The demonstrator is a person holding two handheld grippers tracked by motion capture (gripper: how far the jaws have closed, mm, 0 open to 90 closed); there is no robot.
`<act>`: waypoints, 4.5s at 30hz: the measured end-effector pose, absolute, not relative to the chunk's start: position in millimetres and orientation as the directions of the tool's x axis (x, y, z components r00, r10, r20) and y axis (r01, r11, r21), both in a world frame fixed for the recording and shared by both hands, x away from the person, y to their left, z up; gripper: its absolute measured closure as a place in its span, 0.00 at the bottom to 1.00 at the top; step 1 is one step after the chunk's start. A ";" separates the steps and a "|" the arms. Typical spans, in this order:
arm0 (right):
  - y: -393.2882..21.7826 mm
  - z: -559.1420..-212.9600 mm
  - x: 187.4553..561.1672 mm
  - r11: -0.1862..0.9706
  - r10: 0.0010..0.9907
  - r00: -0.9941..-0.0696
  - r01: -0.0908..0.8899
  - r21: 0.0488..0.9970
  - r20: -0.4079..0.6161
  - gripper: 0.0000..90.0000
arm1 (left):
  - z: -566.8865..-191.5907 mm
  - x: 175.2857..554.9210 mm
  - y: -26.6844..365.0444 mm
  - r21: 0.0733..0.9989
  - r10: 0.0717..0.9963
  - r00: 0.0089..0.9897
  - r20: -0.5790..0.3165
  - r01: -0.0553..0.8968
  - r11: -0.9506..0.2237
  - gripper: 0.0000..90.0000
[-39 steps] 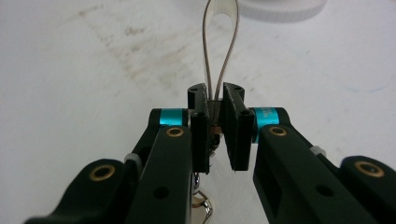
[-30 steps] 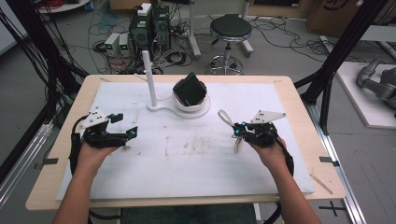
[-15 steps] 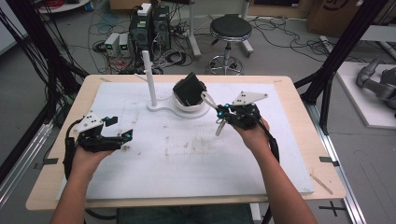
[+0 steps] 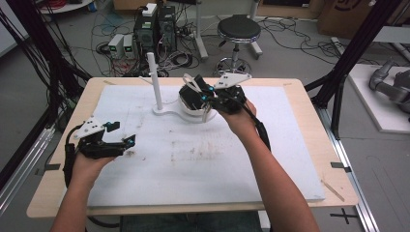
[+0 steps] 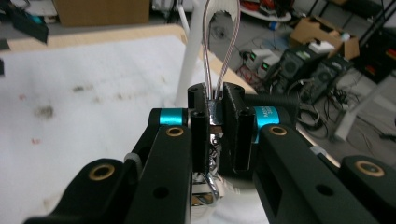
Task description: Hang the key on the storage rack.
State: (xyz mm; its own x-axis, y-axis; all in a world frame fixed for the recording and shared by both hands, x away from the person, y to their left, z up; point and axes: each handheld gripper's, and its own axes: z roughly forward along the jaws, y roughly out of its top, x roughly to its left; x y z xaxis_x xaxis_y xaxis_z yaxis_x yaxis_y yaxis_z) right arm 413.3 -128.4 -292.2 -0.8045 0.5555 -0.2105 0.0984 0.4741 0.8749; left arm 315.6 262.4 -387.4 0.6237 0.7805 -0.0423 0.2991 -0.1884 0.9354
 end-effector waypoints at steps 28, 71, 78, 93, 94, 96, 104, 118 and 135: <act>-34.8 -271.2 441.2 0.515 0.476 -0.839 0.022 0.857 -0.265 0.92 | -389.6 316.7 262.5 0.934 0.776 0.629 -0.047 0.303 -0.189 0.21; -12.6 -302.2 461.5 0.589 0.519 -0.799 0.078 0.804 -0.303 0.67 | -392.8 316.5 266.9 0.927 0.780 0.624 -0.049 0.318 -0.197 0.21; -35.6 -294.9 453.1 0.541 0.535 -0.801 0.083 0.837 -0.267 0.54 | -391.2 315.4 267.7 0.929 0.782 0.622 -0.045 0.314 -0.196 0.20; -116.6 -304.6 426.8 0.505 0.591 -0.777 0.144 0.851 -0.219 0.41 | -390.4 320.3 262.7 0.930 0.777 0.627 -0.053 0.314 -0.189 0.21; -122.8 -306.9 425.6 0.509 0.599 -0.772 0.161 0.846 -0.214 0.39 | -390.7 322.9 260.8 0.930 0.774 0.631 -0.050 0.312 -0.195 0.20; -136.2 -312.9 421.5 0.494 0.614 -0.762 0.165 0.854 -0.207 0.39 | -391.1 325.4 258.6 0.930 0.772 0.633 -0.055 0.313 -0.191 0.21; -182.0 -327.2 410.5 0.448 0.667 -0.726 0.211 0.869 -0.168 0.36 | -393.1 334.1 253.3 0.931 0.763 0.644 -0.057 0.311 -0.192 0.21; -232.8 -349.2 384.9 0.364 0.734 -0.674 0.284 0.887 -0.085 0.28 | -399.6 338.4 260.5 0.942 0.773 0.629 -0.084 0.302 -0.144 0.20; -282.6 -398.1 361.6 0.271 0.801 -0.598 0.370 0.889 0.004 0.21 | -401.4 336.4 254.0 0.947 0.754 0.653 -0.072 0.282 -0.153 0.20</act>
